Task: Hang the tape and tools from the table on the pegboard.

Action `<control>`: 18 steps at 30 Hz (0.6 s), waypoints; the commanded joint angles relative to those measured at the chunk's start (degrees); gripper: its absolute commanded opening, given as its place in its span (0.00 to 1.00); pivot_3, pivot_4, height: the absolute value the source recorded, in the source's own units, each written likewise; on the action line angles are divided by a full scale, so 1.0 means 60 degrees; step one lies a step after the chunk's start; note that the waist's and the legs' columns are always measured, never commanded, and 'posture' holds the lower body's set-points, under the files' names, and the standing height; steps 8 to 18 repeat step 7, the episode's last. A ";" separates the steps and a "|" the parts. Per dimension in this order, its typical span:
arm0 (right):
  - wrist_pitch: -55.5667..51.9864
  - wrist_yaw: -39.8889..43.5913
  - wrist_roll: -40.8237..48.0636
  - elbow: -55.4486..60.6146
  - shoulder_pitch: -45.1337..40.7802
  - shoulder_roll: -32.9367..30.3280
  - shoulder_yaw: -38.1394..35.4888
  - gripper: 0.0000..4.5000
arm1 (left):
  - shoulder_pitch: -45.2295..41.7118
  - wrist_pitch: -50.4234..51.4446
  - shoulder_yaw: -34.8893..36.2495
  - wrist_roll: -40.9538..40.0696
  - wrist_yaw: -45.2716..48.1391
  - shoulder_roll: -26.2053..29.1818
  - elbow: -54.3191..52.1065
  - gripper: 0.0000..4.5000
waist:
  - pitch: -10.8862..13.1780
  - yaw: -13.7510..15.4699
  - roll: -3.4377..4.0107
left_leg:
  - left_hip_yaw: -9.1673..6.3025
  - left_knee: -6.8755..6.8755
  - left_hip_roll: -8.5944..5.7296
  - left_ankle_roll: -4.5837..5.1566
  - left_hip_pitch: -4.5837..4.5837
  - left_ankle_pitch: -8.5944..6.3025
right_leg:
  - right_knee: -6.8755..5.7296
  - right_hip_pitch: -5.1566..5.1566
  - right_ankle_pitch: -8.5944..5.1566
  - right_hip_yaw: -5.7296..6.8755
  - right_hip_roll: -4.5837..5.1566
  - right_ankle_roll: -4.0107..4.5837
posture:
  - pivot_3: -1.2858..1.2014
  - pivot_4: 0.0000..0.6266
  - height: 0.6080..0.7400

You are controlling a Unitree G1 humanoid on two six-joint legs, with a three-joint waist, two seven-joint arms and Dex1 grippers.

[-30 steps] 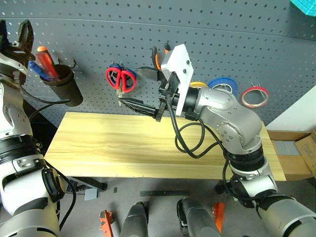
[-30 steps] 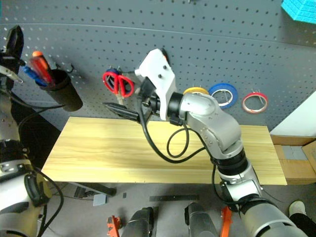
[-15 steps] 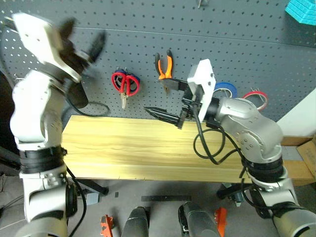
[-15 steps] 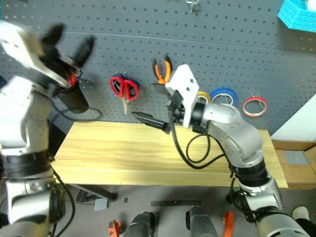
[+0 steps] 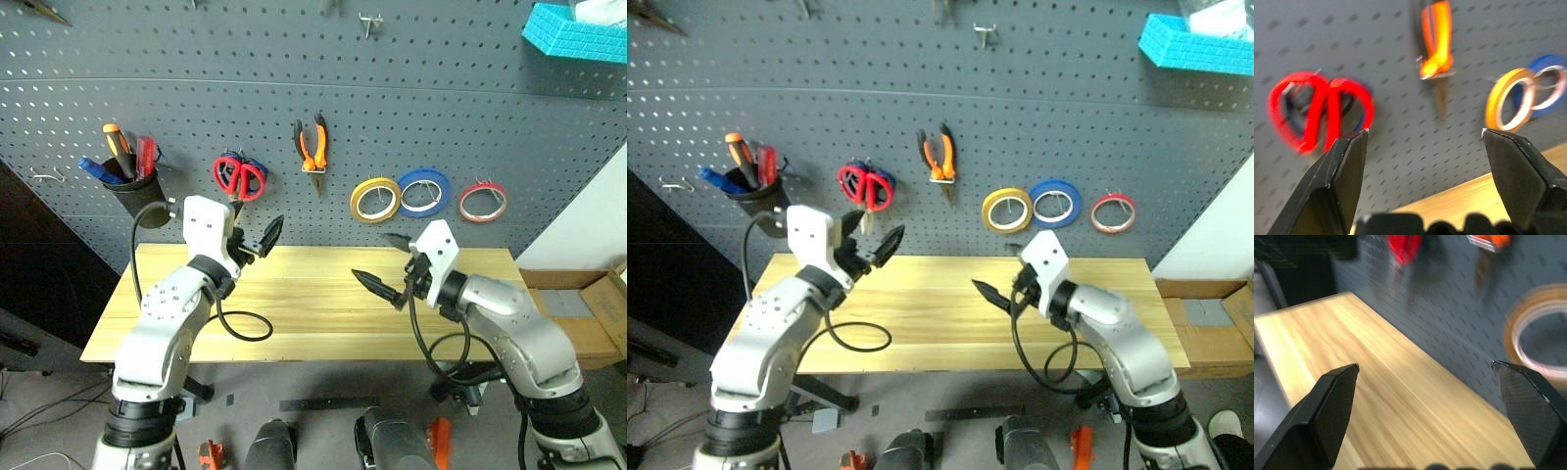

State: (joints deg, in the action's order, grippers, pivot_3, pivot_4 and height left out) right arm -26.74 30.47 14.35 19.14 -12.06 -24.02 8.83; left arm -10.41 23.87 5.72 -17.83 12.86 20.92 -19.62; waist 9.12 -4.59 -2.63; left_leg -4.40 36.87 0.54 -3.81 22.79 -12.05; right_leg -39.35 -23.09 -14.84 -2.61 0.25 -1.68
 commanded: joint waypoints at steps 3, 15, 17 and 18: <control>0.2552 -0.1217 -0.1220 -0.2486 0.0407 0.0568 -0.0506 1.00 | 0.1146 -0.1227 0.0501 0.0431 -0.0317 -0.0650 0.1365 0.88 | -0.0191 -0.0014 0.0053 | 0.0018 -0.0005 0.0002 0.0000 -0.0012 -0.0001 | 0.0003 0.0004 0.0002 -0.0016 -0.0001 0.0003 | 0.50 0.08 1.00; 0.3493 -0.1770 -0.1437 -0.4087 0.0385 0.0845 -0.1010 1.00 | 0.1615 -0.1885 0.0563 0.0815 -0.0299 -0.0731 0.2139 0.88 | -0.0248 -0.0003 0.0064 | 0.0017 0.0001 0.0003 0.0001 -0.0014 -0.0001 | 0.0004 0.0008 0.0012 -0.0015 -0.0011 0.0009 | 0.50 0.05 1.00; 0.3493 -0.1770 -0.1437 -0.4087 0.0385 0.0845 -0.1010 1.00 | 0.1615 -0.1885 0.0563 0.0815 -0.0299 -0.0731 0.2139 0.88 | -0.0248 -0.0003 0.0064 | 0.0017 0.0001 0.0003 0.0001 -0.0014 -0.0001 | 0.0004 0.0008 0.0012 -0.0015 -0.0011 0.0009 | 0.50 0.05 1.00; 0.3493 -0.1770 -0.1437 -0.4087 0.0385 0.0845 -0.1010 1.00 | 0.1615 -0.1885 0.0563 0.0815 -0.0299 -0.0731 0.2139 0.88 | -0.0248 -0.0003 0.0064 | 0.0017 0.0001 0.0003 0.0001 -0.0014 -0.0001 | 0.0004 0.0008 0.0012 -0.0015 -0.0011 0.0009 | 0.50 0.05 1.00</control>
